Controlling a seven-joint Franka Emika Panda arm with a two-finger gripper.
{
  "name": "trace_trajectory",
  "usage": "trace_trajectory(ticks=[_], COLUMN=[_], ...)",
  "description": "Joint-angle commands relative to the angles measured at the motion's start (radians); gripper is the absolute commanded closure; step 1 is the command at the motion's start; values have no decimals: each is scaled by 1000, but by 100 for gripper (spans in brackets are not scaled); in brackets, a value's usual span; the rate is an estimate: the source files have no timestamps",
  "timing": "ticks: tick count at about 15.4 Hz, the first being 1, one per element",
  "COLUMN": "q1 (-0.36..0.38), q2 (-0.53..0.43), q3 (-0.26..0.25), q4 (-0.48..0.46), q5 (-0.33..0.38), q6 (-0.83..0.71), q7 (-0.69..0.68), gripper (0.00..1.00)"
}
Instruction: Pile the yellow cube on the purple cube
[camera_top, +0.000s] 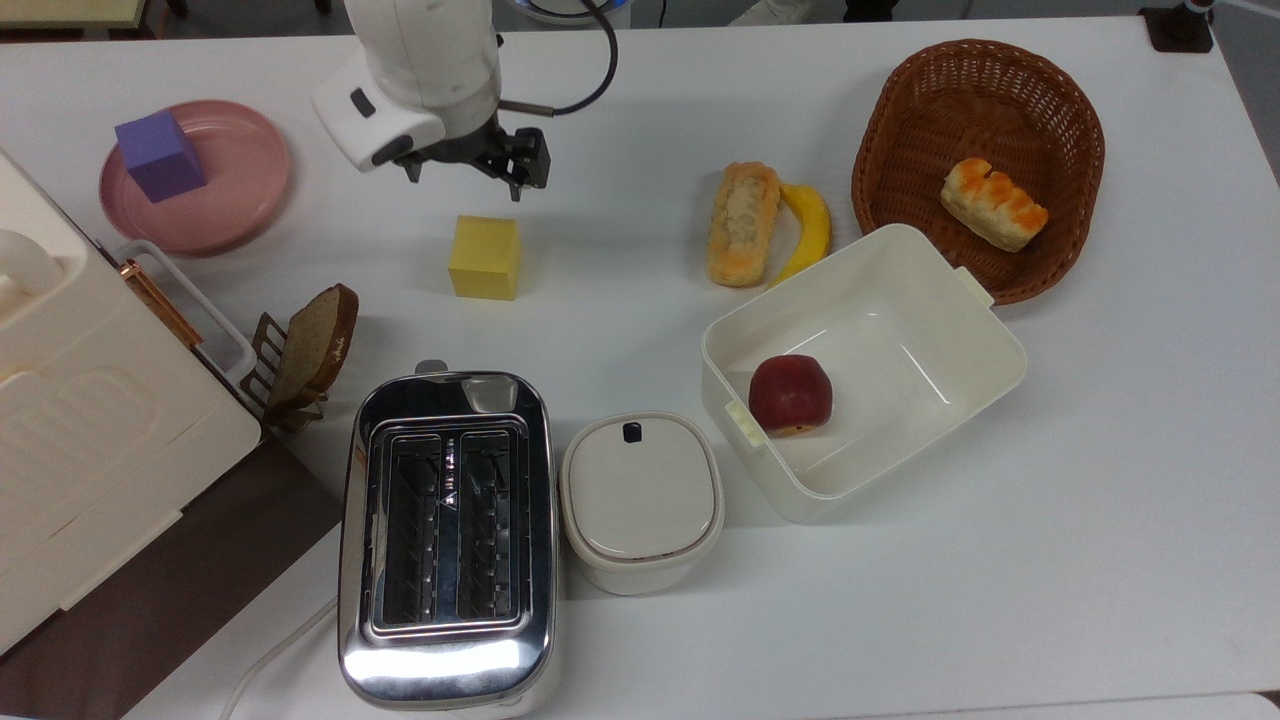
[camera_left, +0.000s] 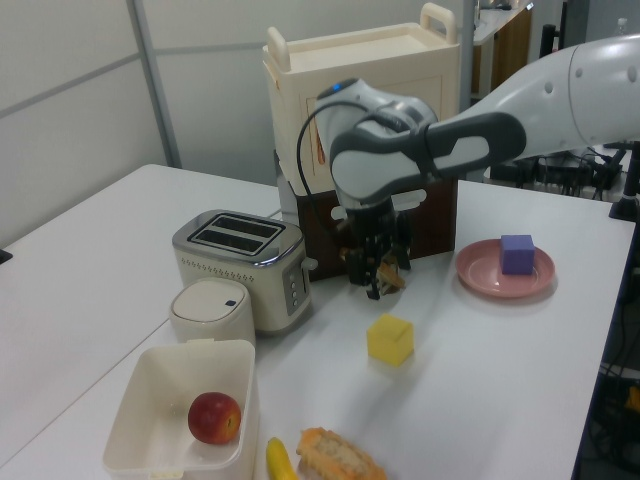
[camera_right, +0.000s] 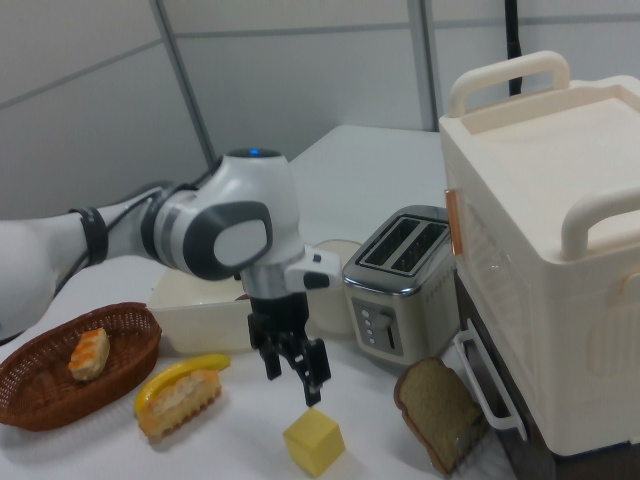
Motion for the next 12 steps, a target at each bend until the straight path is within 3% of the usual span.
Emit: trace_trajectory(ticks=[1,9,10,12], q1=[6,6,7,6], q2=[46,151,149,134], q3=[-6,-8,-8,-9], q4=[-56,-59,-59,-56], q5=[-24,-73,-73,-70], q6=[57,140,139,123], q7=[-27,-19,-16,-16], gripper=[0,0,11,81])
